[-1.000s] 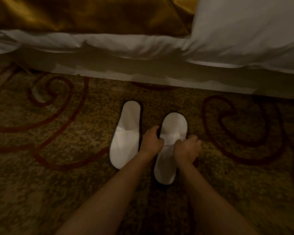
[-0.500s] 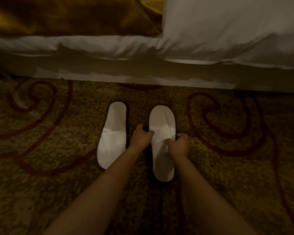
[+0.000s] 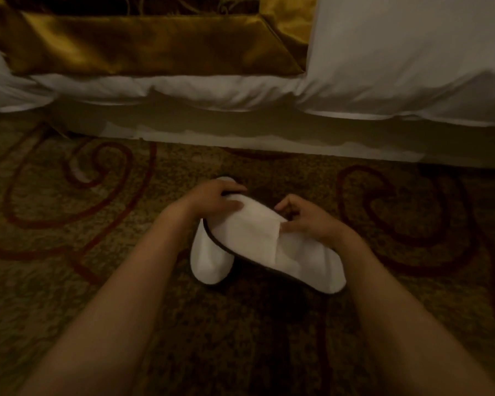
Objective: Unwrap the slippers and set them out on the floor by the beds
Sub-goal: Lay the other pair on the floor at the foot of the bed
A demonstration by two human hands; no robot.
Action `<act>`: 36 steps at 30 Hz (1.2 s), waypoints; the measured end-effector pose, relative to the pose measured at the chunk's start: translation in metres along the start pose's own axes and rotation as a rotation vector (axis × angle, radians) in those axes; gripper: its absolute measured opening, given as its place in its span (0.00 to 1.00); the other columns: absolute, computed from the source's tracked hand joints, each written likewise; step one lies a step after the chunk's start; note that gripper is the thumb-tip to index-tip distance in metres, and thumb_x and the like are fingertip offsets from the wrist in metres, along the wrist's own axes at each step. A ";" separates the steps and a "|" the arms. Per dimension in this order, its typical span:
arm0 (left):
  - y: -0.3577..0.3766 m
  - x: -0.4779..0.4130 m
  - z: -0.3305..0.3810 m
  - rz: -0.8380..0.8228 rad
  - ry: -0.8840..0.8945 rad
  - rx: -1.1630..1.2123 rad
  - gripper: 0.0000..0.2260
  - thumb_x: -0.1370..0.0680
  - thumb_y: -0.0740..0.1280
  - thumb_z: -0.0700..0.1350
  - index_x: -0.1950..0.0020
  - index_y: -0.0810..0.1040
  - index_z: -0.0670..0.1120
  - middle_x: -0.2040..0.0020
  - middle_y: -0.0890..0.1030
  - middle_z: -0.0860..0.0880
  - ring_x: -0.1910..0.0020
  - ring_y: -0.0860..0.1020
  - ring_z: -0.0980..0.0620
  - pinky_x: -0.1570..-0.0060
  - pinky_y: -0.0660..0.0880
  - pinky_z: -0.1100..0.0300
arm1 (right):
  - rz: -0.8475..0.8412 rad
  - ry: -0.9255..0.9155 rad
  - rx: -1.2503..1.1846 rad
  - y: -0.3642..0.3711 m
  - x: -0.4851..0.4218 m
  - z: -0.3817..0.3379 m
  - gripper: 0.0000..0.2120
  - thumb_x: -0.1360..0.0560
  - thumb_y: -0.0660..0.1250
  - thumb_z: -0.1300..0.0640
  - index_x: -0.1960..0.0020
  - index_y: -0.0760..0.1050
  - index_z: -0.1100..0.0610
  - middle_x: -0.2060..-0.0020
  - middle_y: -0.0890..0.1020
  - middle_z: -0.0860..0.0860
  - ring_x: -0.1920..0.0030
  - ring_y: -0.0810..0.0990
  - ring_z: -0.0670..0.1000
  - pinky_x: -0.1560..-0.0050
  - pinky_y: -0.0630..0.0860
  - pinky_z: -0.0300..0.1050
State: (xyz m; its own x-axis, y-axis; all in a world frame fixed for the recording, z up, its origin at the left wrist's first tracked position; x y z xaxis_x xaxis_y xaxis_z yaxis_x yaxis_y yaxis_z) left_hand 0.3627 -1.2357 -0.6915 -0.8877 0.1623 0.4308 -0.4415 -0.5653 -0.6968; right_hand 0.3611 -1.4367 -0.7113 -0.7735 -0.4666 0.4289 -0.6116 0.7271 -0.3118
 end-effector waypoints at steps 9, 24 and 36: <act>0.056 0.016 0.001 -0.119 -0.014 0.209 0.18 0.22 0.62 0.39 0.32 0.72 0.49 0.32 0.74 0.48 0.38 0.72 0.53 0.43 0.67 0.63 | -0.020 -0.041 0.561 0.016 -0.020 -0.022 0.14 0.28 0.68 0.61 0.44 0.76 0.50 0.43 0.76 0.50 0.39 0.73 0.53 0.37 0.71 0.50; 0.148 0.008 0.005 0.152 -0.481 0.648 0.20 0.22 0.56 0.37 0.28 0.65 0.40 0.30 0.69 0.39 0.33 0.69 0.40 0.33 0.68 0.53 | 0.521 0.617 0.012 0.024 0.001 0.087 0.18 0.24 0.61 0.59 0.36 0.71 0.63 0.39 0.76 0.61 0.42 0.76 0.61 0.43 0.76 0.52; 0.169 -0.002 0.023 0.027 -0.325 0.378 0.20 0.23 0.62 0.40 0.31 0.68 0.38 0.32 0.70 0.38 0.32 0.66 0.41 0.30 0.63 0.51 | 0.703 0.518 0.248 0.015 0.003 0.105 0.23 0.25 0.63 0.59 0.31 0.66 0.61 0.34 0.69 0.62 0.34 0.67 0.61 0.32 0.66 0.52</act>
State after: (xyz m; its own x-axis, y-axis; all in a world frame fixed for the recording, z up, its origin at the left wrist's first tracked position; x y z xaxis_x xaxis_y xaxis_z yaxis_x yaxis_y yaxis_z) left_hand 0.2927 -1.3502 -0.7962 -0.7850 -0.0829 0.6139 -0.2875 -0.8291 -0.4796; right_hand 0.3325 -1.4800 -0.8036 -0.8468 0.3723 0.3799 -0.0917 0.6014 -0.7937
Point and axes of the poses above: each hand's wrist, its own x-axis away from the middle knuckle, its own y-axis out of the palm, z = x × y, the point moved 5 cm from there along -x, towards the middle knuckle
